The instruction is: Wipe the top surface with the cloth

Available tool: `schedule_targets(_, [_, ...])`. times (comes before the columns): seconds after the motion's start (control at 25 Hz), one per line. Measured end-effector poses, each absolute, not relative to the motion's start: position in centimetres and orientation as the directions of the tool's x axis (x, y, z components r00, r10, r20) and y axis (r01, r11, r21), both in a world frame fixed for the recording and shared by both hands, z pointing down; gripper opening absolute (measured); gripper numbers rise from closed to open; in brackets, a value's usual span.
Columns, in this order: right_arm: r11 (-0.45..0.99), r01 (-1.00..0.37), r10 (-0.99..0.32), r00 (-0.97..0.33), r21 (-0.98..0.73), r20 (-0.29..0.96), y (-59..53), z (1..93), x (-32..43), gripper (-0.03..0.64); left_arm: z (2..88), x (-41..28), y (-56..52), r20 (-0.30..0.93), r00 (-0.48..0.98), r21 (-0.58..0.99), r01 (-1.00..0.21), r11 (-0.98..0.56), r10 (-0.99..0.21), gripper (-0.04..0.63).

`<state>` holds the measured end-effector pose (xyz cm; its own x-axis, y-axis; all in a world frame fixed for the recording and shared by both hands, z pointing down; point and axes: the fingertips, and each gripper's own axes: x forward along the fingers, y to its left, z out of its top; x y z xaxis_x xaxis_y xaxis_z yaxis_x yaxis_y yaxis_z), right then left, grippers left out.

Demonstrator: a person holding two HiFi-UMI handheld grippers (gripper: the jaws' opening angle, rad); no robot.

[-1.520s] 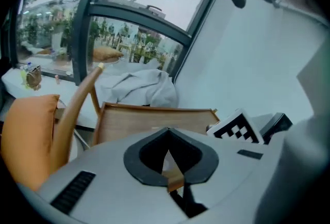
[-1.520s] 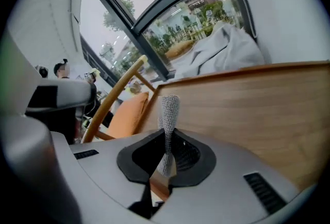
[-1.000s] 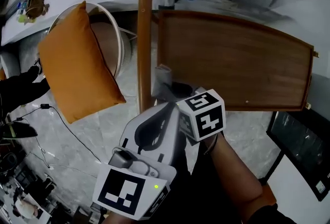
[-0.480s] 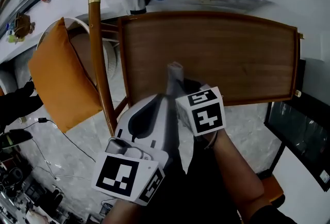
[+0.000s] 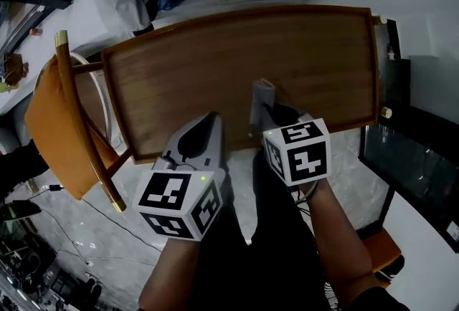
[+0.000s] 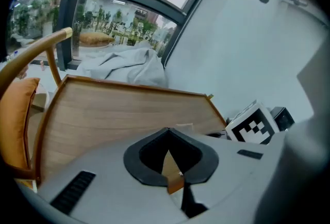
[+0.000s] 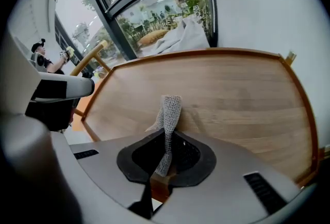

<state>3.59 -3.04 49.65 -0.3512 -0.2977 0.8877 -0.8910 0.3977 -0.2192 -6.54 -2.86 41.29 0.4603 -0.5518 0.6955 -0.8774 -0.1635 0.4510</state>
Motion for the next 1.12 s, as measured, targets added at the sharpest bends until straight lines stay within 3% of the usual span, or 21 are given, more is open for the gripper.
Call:
schedule_targets(0.64, [0.276, -0.959, -0.393, -0.171, -0.061, 0.904, -5.6, 48.4, 22.4, 0.041, 43.9, 11.5, -4.2, 0.683, 0.582, 0.509, -0.813, -0.283, -0.442, 0.011])
schedule_targets(1.12, [0.182, -0.961, -0.429, 0.114, 0.21, 0.896, -5.8, 47.1, 29.6, 0.041, 43.0, 13.9, -3.6, 0.665, 0.612, 0.533, -0.79, -0.302, -0.428, 0.011])
